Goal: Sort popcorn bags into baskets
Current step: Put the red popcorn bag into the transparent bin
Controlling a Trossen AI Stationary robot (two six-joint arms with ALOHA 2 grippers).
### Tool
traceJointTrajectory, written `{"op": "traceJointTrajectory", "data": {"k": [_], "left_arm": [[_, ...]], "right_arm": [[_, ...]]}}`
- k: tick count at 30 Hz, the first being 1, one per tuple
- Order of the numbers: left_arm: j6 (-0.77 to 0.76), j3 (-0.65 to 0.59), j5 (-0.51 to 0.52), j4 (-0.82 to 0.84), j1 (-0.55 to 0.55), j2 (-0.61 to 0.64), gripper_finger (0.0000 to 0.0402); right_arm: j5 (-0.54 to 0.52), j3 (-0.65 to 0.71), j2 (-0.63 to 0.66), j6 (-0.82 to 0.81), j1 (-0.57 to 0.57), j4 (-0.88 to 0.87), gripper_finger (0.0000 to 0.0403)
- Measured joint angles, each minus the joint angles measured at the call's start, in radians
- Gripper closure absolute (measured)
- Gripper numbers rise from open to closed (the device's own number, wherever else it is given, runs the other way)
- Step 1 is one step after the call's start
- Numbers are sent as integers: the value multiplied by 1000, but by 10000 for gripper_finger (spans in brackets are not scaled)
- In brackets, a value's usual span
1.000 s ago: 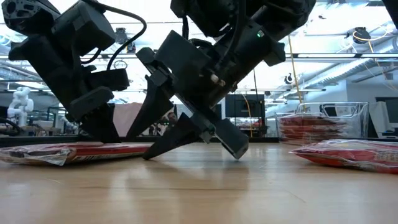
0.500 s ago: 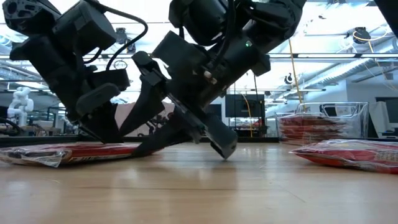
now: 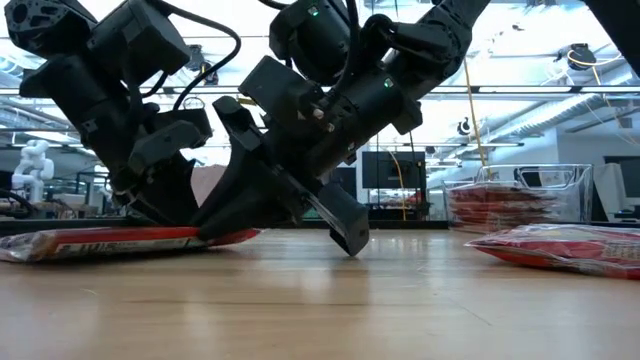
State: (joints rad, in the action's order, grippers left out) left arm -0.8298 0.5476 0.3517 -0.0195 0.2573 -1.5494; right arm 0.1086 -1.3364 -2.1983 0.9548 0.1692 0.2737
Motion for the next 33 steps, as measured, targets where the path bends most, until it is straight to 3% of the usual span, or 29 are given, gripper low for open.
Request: {"op": "traceJointTrajectory", "data": {"k": [2,9,17,26,33], "left_arm": [[-3,0,-3,-4,0,0,266],[-33,0,-46,80,16,104,266],[-90,-2,31,295,160,247,262],[-155,-89,86,311,325,250,176],[38,-101,115,305,395,250,134]], "right_arm": [[0,0,0,-2,0,0,395],[-51,1,-2,-56,5,-5,401],[-120,2,11,-82,26,-14,403],[-161,4,37,-175,37,-89,403],[-160,4,43,-244,37,-131,403]]}}
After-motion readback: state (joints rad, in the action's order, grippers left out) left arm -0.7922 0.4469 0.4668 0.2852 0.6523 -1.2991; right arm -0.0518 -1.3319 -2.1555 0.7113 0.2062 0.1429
